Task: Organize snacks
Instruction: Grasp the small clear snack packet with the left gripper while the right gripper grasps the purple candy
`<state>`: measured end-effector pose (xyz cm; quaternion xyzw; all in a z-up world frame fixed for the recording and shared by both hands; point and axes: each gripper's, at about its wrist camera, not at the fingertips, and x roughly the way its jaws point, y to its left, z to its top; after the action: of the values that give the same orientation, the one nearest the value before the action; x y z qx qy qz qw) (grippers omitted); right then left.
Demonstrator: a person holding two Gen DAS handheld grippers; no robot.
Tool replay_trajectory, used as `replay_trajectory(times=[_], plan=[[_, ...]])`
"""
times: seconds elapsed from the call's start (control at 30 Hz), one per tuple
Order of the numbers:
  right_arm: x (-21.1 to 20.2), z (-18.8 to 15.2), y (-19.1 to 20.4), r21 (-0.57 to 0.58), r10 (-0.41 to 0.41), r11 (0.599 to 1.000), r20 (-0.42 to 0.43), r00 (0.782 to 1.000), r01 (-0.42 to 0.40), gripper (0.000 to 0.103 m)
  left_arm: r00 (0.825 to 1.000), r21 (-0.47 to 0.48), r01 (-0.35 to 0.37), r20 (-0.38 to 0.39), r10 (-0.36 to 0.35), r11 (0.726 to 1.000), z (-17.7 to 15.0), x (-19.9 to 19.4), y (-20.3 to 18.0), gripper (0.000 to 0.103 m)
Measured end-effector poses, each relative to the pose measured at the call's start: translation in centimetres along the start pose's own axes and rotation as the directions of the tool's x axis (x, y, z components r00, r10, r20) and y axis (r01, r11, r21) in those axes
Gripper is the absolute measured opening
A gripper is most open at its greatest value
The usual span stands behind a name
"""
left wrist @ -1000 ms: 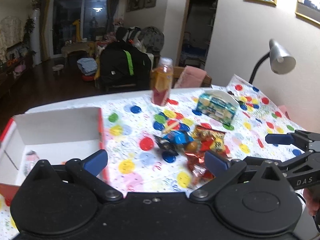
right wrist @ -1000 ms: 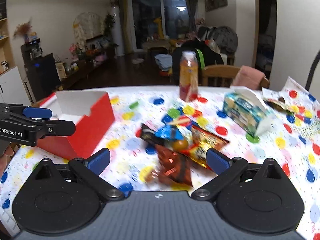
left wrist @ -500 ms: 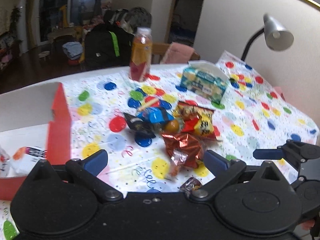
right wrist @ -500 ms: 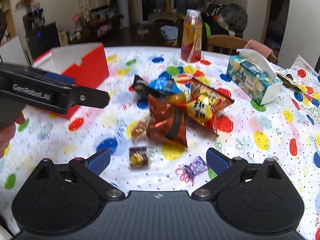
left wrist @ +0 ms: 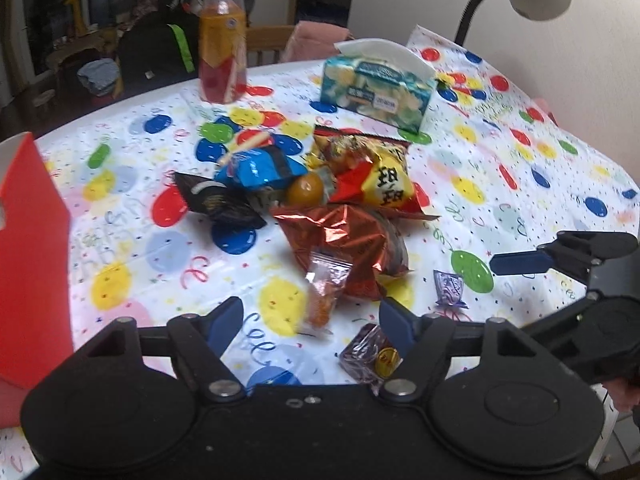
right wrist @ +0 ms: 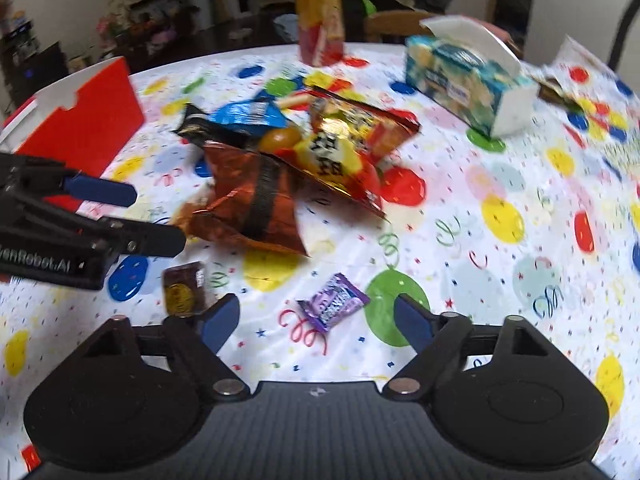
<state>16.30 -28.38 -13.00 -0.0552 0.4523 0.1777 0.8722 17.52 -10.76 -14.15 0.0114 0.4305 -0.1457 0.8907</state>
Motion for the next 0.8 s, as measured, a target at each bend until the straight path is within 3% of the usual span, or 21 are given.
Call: replay_trajectory(times=[0.2, 0.3, 0.37, 0.43, 0.67, 0.8], plan=[[0.6, 0.4, -1.1, 0.19, 0.024, 0.982, -0.022, 0.999, -0.019, 0.078, 0.999, -0.021, 0.014, -0.035, -0.014, 1.0, 0.5, 1.5, 0.5, 0.057], [1.1, 0.5, -1.4, 0.277, 0.016, 0.961, -0.045, 0.999, -0.003, 0.064, 0.998, -0.025, 0.036, -0.041, -0.037, 0.999, 0.6, 1.8, 0.7, 0.053], [1.3, 0.8, -1.4, 0.316, 0.006, 0.949, -0.041, 0.999, 0.007, 0.062, 0.998, -0.021, 0.044, -0.047, -0.045, 0.999, 0.7, 2.0, 0.8, 0.048], [1.5, 1.1, -1.2, 0.33, 0.0, 0.944, -0.049, 0.999, 0.016, 0.06, 0.997, -0.027, 0.059, -0.055, -0.06, 0.998, 0.8, 2.2, 0.9, 0.043], [1.6, 1.3, -0.1, 0.341, -0.054, 0.937, -0.085, 0.995, 0.08, 0.035, 0.992, -0.014, 0.1, -0.074, -0.101, 0.995, 0.8, 2.7, 0.8, 0.023], [1.5, 1.1, -0.3, 0.352, -0.05, 0.933, -0.086, 0.995, 0.077, 0.024, 0.991, -0.031, 0.11, -0.068, -0.112, 0.993, 0.8, 2.6, 1.2, 0.012]])
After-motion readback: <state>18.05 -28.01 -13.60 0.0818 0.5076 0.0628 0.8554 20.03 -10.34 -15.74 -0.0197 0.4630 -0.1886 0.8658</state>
